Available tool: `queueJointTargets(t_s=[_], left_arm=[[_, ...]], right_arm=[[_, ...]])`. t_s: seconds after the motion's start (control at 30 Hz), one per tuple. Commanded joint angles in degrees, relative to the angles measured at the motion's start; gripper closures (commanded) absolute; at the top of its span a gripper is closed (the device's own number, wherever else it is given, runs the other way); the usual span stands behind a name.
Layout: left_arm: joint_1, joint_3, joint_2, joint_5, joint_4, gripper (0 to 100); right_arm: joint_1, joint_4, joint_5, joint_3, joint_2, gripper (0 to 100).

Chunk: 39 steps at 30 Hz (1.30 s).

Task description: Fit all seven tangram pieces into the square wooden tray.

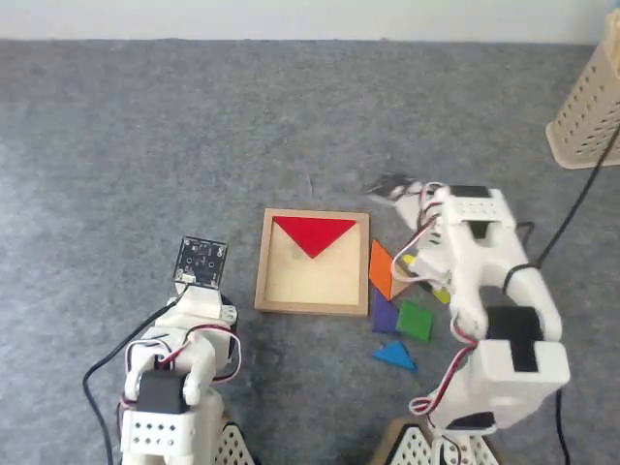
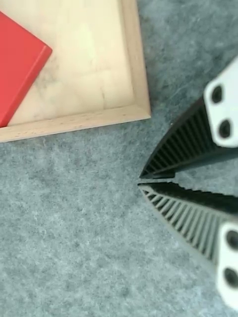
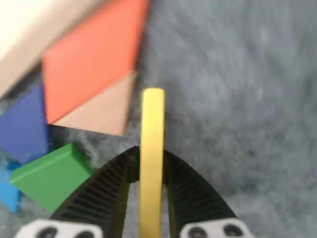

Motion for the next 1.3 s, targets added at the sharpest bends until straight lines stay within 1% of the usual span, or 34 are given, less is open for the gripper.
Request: queueJointTargets(t_s=[0.0,0.2,0.27,0.33,0.4,0.53,0.67,0.77,0.93,1.03,1.13,1.27], left_arm=[[-0.3,-1.1,-1.2,0.4,0.4,99],[-0.3,-1.1,-1.2,0.4,0.4,99],[-0.3,-1.1,-1.2,0.4,0.4,99],[-0.3,-1.1,-1.2,0.4,0.4,99],[-0.3,-1.1,-1.2,0.4,0.4,99],[-0.3,-1.1,-1.2,0.4,0.4,99],[-0.3,-1.1,-1.2,0.4,0.4,99],[-0.3,-1.1,-1.2,0.4,0.4,99],[-0.3,-1.1,-1.2,0.4,0.4,99],[-0.3,-1.1,-1.2,0.4,0.4,99],[-0.3,-1.1,-1.2,0.4,0.4,99],[-0.3,-1.1,-1.2,0.4,0.4,99]], right_arm=[[0.7,4.2,-4.6,-7.4,-2.9,99.1],[-0.9,8.4,-4.8,-8.4,-12.5,99.2],[-2.9,9.6,-4.7,-8.5,-15.9,99.2],[-6.8,10.9,-3.1,-8.5,-18.9,99.2],[-12.3,12.1,-1.4,-8.6,-20.8,99.2],[-23.2,12.0,-0.7,-8.7,-21.3,99.2],[-30.5,11.6,4.4,-8.8,-18.9,99.2],[-31.9,10.1,4.8,-11.0,-14.5,99.2],[-32.0,10.4,5.0,-18.8,-2.8,99.2],[-33.6,10.5,5.4,-23.6,3.3,99.2],[-35.3,10.5,8.4,-26.7,6.5,99.2],[-35.7,9.8,12.6,-27.7,7.5,99.1]])
